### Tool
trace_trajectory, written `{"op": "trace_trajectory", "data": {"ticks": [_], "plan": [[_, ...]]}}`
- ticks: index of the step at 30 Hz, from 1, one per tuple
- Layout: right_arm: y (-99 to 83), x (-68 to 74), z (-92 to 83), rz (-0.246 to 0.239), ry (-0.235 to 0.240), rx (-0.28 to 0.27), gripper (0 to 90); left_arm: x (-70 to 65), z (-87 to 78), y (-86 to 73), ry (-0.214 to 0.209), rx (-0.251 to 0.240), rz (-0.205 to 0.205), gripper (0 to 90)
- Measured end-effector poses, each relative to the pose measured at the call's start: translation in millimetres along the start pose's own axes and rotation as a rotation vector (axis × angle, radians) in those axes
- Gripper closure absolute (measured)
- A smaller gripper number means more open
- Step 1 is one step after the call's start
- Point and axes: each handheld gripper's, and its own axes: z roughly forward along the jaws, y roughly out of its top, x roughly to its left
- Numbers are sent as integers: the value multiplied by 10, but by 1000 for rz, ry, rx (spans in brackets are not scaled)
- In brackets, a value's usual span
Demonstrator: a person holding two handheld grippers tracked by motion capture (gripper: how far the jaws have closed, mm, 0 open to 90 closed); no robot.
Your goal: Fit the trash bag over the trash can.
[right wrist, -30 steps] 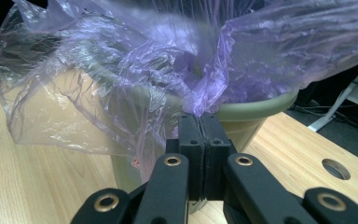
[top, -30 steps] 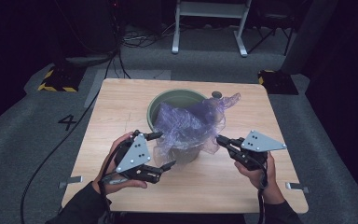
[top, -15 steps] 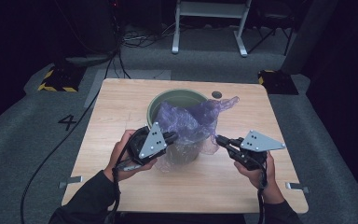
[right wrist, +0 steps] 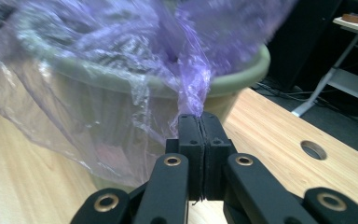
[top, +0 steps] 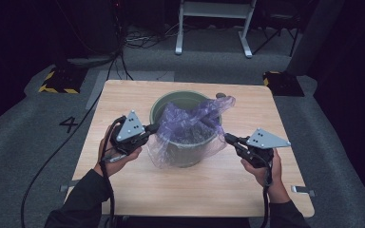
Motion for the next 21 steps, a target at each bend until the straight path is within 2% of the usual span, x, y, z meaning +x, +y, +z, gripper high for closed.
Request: {"op": "trace_trajectory", "data": {"ticks": [8,13,21], "plan": [[-101,-176,52,48,-32,22,889,141,-76,-134,56,-3,-31,898],[-142,-257,107,67,-45,29,888,283,-59,-278,54,-9,-82,898],[-215,-350,234,88,-44,65,873,427,60,-491,58,-1,-152,898]]}}
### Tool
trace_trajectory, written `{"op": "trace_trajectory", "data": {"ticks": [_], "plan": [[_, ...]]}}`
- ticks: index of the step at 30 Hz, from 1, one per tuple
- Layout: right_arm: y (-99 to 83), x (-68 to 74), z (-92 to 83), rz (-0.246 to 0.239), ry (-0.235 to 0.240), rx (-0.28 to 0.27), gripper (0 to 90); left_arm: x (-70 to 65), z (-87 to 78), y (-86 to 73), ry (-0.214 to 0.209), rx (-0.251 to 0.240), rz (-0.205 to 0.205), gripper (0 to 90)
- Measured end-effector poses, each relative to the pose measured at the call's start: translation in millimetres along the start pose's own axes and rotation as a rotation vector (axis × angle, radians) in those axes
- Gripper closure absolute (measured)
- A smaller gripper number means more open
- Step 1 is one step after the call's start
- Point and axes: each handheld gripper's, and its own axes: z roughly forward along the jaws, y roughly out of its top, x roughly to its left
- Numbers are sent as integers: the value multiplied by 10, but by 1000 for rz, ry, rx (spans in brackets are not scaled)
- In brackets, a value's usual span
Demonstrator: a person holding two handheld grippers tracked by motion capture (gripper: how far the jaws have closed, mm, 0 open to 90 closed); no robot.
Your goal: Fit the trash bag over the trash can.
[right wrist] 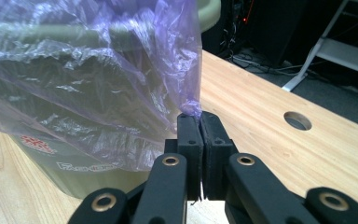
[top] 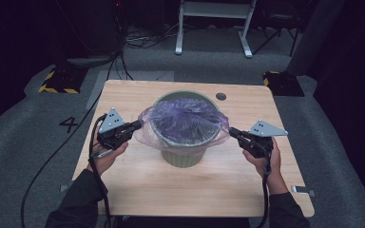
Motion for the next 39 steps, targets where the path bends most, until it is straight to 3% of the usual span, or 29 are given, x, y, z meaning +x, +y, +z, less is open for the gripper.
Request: {"op": "trace_trajectory", "data": {"ticks": [3,6,11,16,18,21,25,29,33,35,39], "plan": [[-34,-25,41,13,-1,16,839,41,41,-55,-5,-1,-26,898],[-46,-26,30,12,9,12,652,42,37,-81,-8,-5,-25,898],[-2,26,-122,-25,64,-72,412,17,-8,-76,-10,-16,-7,897],[136,86,-295,-58,64,-150,312,21,-32,-79,-3,-13,3,886],[218,107,-357,-85,64,-167,298,35,-45,-85,-1,-19,-2,837],[345,126,-390,-88,78,-190,301,65,-86,-88,-18,-27,-14,566],[484,175,-321,-133,62,-164,304,66,-242,-76,-4,-62,-11,239],[570,163,-228,-129,60,-162,311,96,-439,-52,-19,-104,-8,164],[663,140,-169,-133,52,-154,329,60,-587,45,-36,-136,19,158],[706,109,-146,-128,35,-158,398,34,-625,103,-57,-164,26,158],[761,22,-92,-118,58,-155,563,-30,-608,259,-120,-210,13,158]]}}
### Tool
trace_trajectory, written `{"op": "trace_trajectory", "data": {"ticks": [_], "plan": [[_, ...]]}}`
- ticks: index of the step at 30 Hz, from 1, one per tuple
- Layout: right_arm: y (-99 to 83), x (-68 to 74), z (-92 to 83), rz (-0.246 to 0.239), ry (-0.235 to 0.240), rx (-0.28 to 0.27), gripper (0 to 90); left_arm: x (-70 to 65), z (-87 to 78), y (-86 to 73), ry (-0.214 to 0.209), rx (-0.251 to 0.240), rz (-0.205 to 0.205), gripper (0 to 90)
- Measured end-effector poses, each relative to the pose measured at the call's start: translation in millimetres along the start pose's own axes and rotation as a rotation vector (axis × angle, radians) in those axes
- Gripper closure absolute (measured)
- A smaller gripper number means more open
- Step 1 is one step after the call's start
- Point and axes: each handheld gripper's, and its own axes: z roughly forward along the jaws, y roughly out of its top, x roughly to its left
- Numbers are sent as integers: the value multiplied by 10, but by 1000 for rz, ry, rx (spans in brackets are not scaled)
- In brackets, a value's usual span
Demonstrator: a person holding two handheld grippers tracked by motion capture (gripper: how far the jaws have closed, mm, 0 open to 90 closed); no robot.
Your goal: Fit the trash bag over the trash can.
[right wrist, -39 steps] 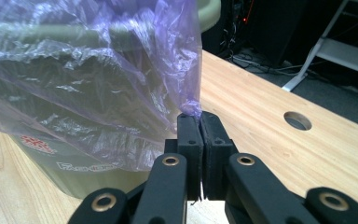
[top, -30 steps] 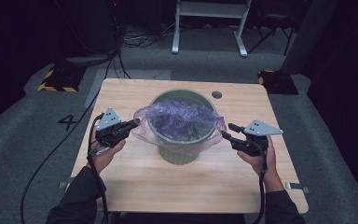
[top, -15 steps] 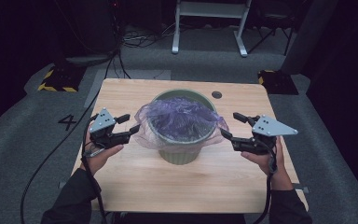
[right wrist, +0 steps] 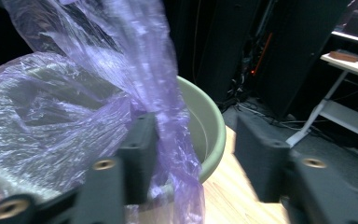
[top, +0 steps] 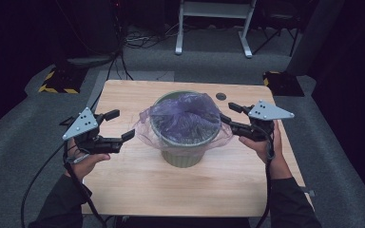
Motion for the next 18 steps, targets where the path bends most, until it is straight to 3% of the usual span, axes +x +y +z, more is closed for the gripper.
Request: {"op": "trace_trajectory", "data": {"ticks": [4,8,10,12,18], "plan": [[-9,-58,56,-5,11,-3,688,-37,188,126,-28,6,2,156],[-21,-91,117,-9,13,-8,776,-115,405,241,-67,50,41,156],[-11,-109,152,-8,11,-3,802,-153,516,283,-35,82,80,161],[5,-121,181,-12,14,-1,795,-143,621,303,-4,110,86,164],[45,-178,292,-30,-18,28,779,32,800,292,77,189,83,499]]}}
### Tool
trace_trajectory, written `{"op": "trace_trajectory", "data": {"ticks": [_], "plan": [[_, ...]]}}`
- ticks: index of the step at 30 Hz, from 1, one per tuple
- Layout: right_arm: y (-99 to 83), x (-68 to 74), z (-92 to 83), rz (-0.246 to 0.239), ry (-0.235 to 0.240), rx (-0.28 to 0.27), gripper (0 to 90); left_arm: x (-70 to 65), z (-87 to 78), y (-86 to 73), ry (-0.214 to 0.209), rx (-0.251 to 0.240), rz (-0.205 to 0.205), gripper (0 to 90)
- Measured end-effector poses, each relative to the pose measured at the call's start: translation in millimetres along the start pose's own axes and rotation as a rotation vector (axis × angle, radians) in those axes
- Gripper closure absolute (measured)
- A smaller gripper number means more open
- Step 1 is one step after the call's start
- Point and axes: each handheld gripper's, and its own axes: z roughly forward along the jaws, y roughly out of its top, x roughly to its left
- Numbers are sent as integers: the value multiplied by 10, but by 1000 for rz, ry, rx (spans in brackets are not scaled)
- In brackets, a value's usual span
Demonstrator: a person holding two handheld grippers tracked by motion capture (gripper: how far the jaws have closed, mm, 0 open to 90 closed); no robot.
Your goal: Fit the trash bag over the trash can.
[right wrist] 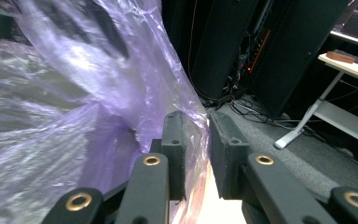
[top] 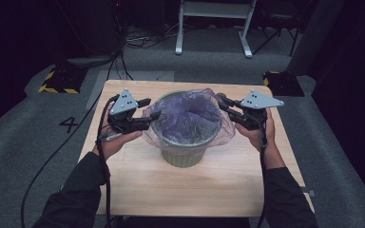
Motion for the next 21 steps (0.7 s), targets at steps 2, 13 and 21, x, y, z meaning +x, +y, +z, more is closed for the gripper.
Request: {"op": "trace_trajectory", "data": {"ticks": [2,13,21], "plan": [[-19,-43,50,9,-4,14,786,65,22,-21,9,-3,1,619],[-42,-167,273,43,-23,72,797,296,205,-134,41,45,-3,890],[-108,-286,382,75,-22,95,840,418,324,-221,40,51,-47,896]]}}
